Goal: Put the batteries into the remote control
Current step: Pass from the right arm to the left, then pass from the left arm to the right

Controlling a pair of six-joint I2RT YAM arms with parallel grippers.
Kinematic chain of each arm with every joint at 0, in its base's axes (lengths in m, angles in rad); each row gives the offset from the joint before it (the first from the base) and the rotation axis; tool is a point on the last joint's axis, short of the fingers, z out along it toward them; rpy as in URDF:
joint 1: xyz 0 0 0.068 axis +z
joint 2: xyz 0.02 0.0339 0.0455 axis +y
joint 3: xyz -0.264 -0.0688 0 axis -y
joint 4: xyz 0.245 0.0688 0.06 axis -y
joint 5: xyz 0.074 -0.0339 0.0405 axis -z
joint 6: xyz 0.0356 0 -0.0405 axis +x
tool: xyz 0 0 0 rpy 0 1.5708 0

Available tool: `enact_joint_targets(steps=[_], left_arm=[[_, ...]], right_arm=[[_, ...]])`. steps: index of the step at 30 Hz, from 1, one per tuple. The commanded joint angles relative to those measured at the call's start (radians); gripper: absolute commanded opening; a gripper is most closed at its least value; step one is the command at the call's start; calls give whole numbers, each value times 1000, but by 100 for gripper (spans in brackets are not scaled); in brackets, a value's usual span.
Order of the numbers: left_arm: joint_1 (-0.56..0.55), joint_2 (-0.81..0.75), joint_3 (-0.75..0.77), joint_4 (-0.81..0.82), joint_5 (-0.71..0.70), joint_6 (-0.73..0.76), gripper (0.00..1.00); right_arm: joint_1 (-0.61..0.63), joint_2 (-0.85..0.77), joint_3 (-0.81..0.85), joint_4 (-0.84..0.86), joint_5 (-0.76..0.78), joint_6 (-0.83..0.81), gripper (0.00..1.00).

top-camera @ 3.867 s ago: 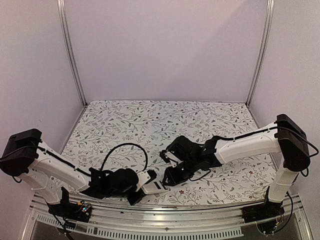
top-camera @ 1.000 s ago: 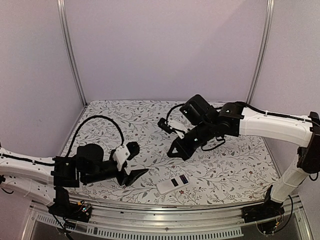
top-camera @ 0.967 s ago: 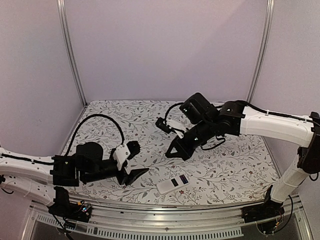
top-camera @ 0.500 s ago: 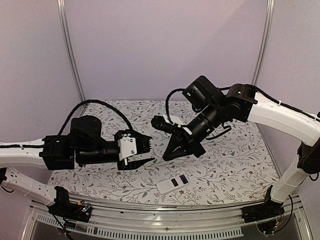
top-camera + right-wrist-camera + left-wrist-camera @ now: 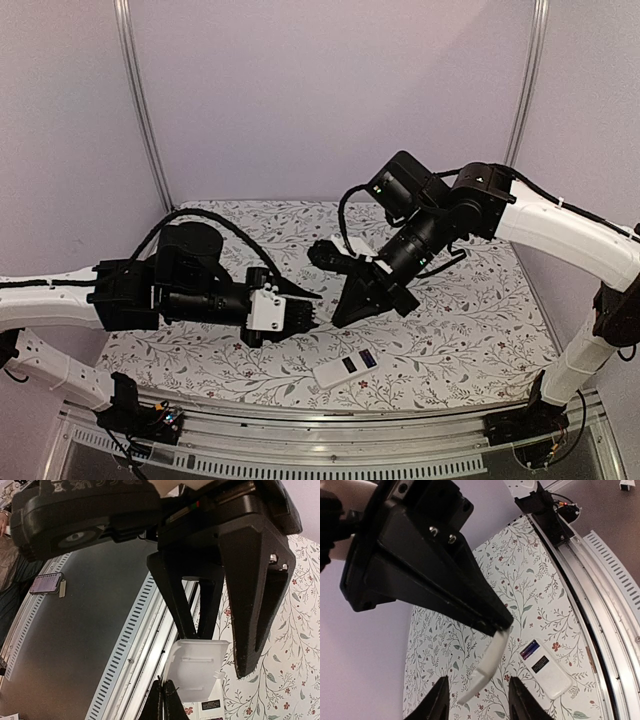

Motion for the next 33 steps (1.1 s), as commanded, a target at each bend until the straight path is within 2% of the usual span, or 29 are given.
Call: enact_joint_targets(steps=[1, 11, 14, 17, 21, 24, 25, 28, 31, 33], left_arm=[[11, -2, 26, -10, 42, 20, 35], [7, -7, 15, -3, 45, 2, 0], [5, -8, 17, -3, 54, -15, 0], [3, -7, 26, -1, 31, -96, 0], [14, 3, 21, 7, -71, -334, 0], [46, 26, 21, -23, -27, -490, 0], [51, 34, 18, -29, -6, -530, 0], [61, 47, 14, -38, 42, -594, 0], [64, 44, 15, -45, 37, -606, 0], [70, 34, 15, -37, 31, -604, 0]], right_arm=[[2, 23, 22, -20, -12, -27, 0], [2, 28, 22, -8, -8, -17, 0], [2, 29, 22, -6, -4, -13, 0], [2, 27, 20, 10, 56, 11, 3], [0, -37, -48, 115, 221, 76, 32], [-1, -149, -177, 282, 305, 93, 53], [-3, -192, -221, 338, 325, 100, 56], [-18, -225, -257, 405, 345, 122, 55], [-26, -193, -236, 388, 305, 144, 45], [-26, -169, -229, 379, 292, 145, 44]])
